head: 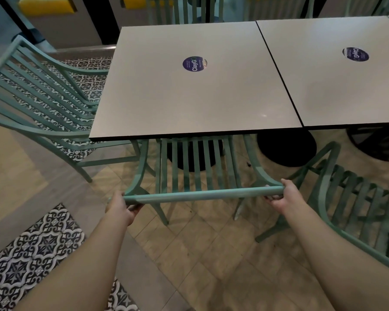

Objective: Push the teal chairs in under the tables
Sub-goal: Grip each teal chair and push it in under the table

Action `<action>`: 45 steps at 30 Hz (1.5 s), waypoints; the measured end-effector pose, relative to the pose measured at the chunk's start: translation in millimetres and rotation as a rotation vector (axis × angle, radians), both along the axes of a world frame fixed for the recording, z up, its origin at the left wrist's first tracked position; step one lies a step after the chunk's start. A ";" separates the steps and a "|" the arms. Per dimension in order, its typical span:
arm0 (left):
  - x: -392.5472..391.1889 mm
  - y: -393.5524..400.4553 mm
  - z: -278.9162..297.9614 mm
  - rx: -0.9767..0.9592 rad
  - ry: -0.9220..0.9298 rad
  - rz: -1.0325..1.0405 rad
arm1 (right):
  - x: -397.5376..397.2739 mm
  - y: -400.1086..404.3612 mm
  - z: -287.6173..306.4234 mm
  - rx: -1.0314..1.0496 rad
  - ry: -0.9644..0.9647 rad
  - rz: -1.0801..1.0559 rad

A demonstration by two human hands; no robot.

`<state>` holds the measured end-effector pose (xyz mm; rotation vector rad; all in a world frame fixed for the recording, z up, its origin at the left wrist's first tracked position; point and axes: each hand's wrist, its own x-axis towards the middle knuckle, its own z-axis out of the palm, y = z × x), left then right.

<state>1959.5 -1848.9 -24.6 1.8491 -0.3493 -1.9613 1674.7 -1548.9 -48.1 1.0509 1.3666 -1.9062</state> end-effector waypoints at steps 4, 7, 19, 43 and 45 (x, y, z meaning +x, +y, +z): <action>1.5 -0.6 -0.1 -0.001 0.007 -0.007 | 0.9 0.8 -2.4 0.014 0.004 -0.006; 2.0 0.2 -1.4 0.005 0.010 -0.007 | -2.2 1.6 -5.8 0.024 0.017 -0.003; -3.3 -1.0 -7.6 -0.019 0.035 0.022 | -9.8 3.8 -15.4 0.010 0.026 0.009; -73.8 205.4 30.0 -1.242 -0.253 -2.027 | 162.7 175.9 29.0 0.979 0.644 0.811; -93.1 234.6 38.3 -1.458 -0.235 -2.142 | 164.4 213.3 43.8 1.070 0.650 0.773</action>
